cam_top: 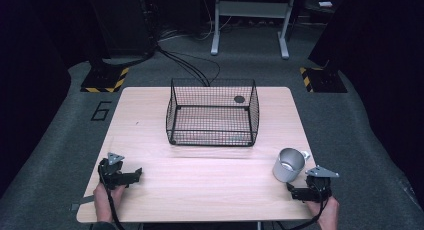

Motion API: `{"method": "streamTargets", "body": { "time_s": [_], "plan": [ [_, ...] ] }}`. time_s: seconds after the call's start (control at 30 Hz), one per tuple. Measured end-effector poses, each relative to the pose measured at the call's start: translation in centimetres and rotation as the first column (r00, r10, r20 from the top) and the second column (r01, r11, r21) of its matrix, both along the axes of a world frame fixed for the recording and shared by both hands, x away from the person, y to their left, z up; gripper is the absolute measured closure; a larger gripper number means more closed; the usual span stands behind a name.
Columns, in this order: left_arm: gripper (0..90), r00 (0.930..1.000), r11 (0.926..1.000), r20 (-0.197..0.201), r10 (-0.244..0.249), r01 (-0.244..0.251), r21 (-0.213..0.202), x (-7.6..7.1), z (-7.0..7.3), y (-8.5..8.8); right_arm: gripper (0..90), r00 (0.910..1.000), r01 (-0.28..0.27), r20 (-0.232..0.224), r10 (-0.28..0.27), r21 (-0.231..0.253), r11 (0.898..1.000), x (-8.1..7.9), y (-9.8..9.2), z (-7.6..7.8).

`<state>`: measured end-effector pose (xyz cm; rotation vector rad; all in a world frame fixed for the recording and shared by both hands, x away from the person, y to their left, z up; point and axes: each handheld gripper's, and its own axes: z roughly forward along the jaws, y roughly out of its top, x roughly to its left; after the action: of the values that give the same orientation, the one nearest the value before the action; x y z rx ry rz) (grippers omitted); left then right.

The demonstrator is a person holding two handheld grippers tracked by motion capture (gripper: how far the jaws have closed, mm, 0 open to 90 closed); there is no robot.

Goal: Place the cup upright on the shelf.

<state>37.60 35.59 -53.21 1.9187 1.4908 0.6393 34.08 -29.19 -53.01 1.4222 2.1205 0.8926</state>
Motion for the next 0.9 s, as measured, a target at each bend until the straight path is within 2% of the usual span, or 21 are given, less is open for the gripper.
{"method": "streamTargets", "body": {
  "time_s": [0.13, 0.17, 0.2, 0.4, 0.43, 0.63, 0.7, 0.9],
  "plan": [
    [0.5, 1.0000, 1.0000, 0.000, 0.000, 0.000, 0.000, 0.0, 0.0, 0.0, 0.0, 1.0000, 0.009, 0.004, -0.009, 0.006, 1.000, -0.1, 0.1, 0.1],
    [0.5, 1.0000, 1.0000, 0.000, 0.001, -0.001, 0.000, 0.0, 0.0, 0.0, 0.0, 0.9999, -0.010, 0.005, 0.010, -0.007, 1.000, 0.0, 0.1, 0.1],
    [0.5, 1.0000, 1.0000, 0.000, 0.000, 0.000, 0.001, 0.0, 0.0, 0.0, 0.0, 1.0000, -0.007, 0.003, 0.007, -0.007, 1.000, -0.1, 0.1, 0.1],
    [0.5, 1.0000, 1.0000, 0.000, 0.000, 0.000, 0.001, 0.0, 0.0, 0.0, 0.0, 0.9998, 0.000, 0.017, -0.001, 0.038, 0.999, -1.0, -0.2, 0.7],
    [0.5, 1.0000, 1.0000, 0.000, 0.000, 0.000, 0.001, 0.0, 0.0, 0.0, 0.0, 0.9996, 0.015, 0.022, -0.016, 0.054, 0.998, -1.3, -0.1, 0.9],
    [0.5, 1.0000, 1.0000, -0.002, -0.001, 0.001, 0.002, 0.0, 0.0, 0.0, 0.0, 0.9979, -0.008, 0.065, 0.002, 0.091, 0.996, -2.2, 0.2, 2.9],
    [0.5, 1.0000, 1.0000, 0.000, 0.000, 0.000, 0.002, 0.0, 0.0, 0.0, 0.0, 0.9964, -0.017, 0.084, 0.008, 0.103, 0.995, -2.2, 0.4, 3.4],
    [0.5, 1.0000, 1.0000, -0.001, 0.001, -0.001, 0.000, 0.0, 0.0, 0.0, 0.0, 0.9950, -0.026, 0.099, 0.015, 0.112, 0.993, -1.4, 1.2, 4.0]
  ]
}}
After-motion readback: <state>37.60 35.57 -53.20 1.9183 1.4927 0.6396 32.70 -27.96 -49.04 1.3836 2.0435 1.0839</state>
